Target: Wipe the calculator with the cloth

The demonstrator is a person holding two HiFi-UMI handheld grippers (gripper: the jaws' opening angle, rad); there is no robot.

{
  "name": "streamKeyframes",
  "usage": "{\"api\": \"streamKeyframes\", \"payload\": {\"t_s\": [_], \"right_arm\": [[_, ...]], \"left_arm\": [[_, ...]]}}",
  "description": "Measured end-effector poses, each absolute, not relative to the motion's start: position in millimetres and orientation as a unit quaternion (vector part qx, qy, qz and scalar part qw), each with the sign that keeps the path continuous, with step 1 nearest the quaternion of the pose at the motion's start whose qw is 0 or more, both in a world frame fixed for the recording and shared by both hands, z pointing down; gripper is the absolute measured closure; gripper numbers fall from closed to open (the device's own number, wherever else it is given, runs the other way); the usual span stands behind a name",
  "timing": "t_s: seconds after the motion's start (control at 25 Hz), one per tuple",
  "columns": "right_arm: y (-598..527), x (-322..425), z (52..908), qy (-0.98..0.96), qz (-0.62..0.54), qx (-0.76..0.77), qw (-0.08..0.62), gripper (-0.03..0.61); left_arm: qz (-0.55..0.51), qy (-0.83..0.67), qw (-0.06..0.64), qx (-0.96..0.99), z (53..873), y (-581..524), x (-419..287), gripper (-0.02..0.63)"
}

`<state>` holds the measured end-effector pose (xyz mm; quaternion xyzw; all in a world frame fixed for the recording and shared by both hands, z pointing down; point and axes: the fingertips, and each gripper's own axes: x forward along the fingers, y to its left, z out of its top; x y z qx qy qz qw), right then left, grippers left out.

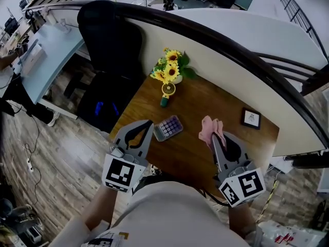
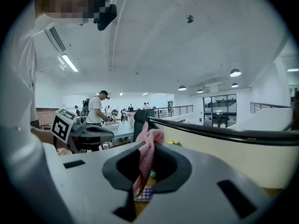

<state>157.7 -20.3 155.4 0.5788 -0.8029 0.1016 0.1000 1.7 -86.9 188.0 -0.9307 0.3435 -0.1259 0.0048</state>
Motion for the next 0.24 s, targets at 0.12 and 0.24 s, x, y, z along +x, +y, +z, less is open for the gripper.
{"api": "streamKeyframes", "payload": {"t_s": [0.12,0.24], "right_arm": [[-22.6,157.4,150.8,-0.804,0.091,0.580,0.100,0.543],[-24.9,156.5,146.6,-0.805,0.083,0.579,0.099,0.543]], "left_arm": [[-0.123,0.340,0.008,-0.932,183.2,-85.5,3.3,0.611],[-0.118,0.339,0.009,-0.933,177.3,-85.3,4.8,0.611]]}}
